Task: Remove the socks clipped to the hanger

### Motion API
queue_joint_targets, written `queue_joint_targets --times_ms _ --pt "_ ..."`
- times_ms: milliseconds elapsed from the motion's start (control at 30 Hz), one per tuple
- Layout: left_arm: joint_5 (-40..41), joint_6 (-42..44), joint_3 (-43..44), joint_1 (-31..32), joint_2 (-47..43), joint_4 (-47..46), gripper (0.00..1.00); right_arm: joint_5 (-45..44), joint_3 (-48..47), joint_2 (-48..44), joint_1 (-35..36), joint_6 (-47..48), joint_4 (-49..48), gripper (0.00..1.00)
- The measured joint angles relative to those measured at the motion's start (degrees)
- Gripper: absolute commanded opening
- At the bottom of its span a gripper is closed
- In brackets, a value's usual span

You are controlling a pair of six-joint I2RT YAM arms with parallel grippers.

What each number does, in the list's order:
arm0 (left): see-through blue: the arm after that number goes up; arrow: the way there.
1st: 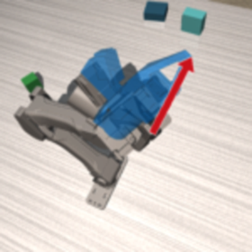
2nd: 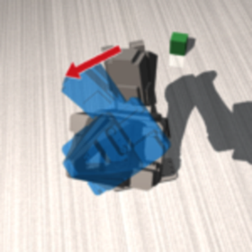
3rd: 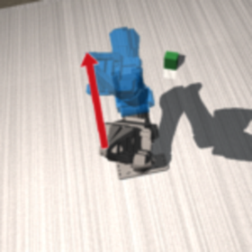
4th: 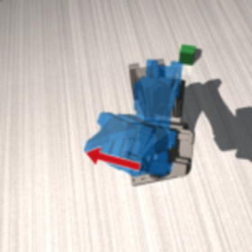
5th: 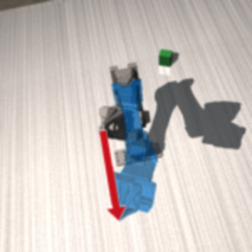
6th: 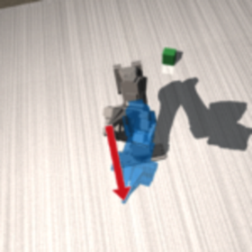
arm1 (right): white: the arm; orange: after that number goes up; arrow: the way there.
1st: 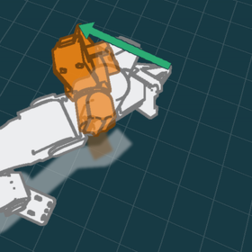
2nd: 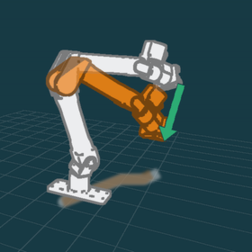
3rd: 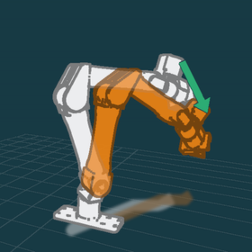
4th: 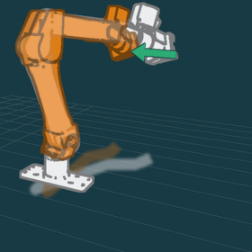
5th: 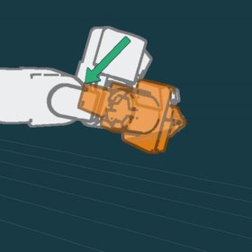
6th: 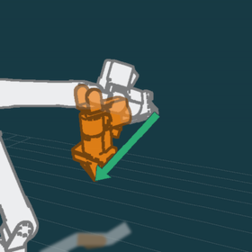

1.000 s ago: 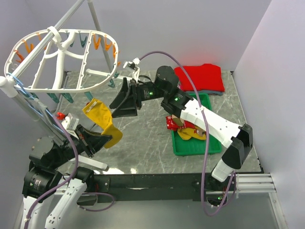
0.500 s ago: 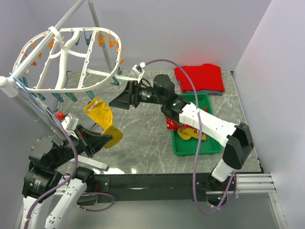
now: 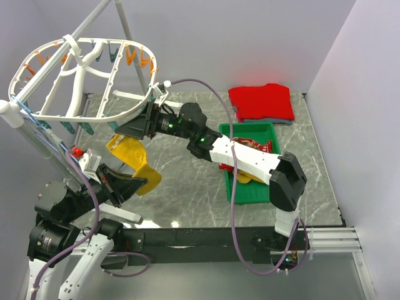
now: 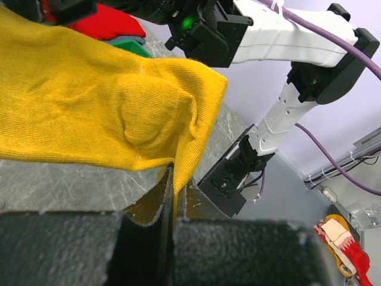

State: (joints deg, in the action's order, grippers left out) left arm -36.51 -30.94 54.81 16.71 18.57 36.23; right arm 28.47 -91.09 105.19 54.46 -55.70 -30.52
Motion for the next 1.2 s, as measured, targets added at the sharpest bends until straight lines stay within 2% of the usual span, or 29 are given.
queue_joint_targets --times_ms 233,567,633,733,867,900,967,1000,1033,1100,1200 --pt "-0.8 0.0 0.1 0.0 0.0 0.1 0.01 -2.9 -4.0 1.2 1.8 0.0 -0.4 0.90" --pt "-1.3 0.1 0.5 0.0 0.0 0.3 0.01 -4.9 -9.2 5.3 2.9 2.5 1.8 0.85" --pt "-1.3 0.1 0.5 0.0 0.0 0.5 0.01 -5.2 -9.9 6.1 3.0 3.2 2.8 0.74" --pt "-1.3 0.1 0.6 0.0 -0.1 0.6 0.01 -5.3 -10.0 6.4 3.2 3.9 3.3 0.71" --pt "-1.3 0.2 0.6 0.0 -0.1 1.0 0.01 -5.3 -10.1 6.5 3.3 4.5 3.6 0.56" --pt "-1.3 0.2 0.6 0.0 -0.1 1.1 0.01 -5.3 -10.1 6.5 3.3 4.7 3.7 0.45" --pt "-1.3 0.2 0.6 0.0 -0.1 1.2 0.01 -5.2 -10.1 6.5 3.3 5.1 3.6 0.30" --pt "-1.2 0.3 0.6 0.0 -0.1 1.3 0.01 -5.4 -10.2 6.5 3.4 5.7 3.5 0.12" --pt "-1.2 0.3 0.6 0.0 -0.1 1.3 0.01 -5.5 -10.2 6.5 3.4 5.6 2.9 0.05" --pt "-1.2 0.3 0.6 0.0 -0.1 1.4 0.01 -4.9 -10.5 6.5 3.4 7.1 0.3 0.00" --pt "-1.2 0.3 0.6 0.0 -0.2 1.4 0.01 -5.3 -12.2 5.9 3.6 8.7 -2.1 0.00"
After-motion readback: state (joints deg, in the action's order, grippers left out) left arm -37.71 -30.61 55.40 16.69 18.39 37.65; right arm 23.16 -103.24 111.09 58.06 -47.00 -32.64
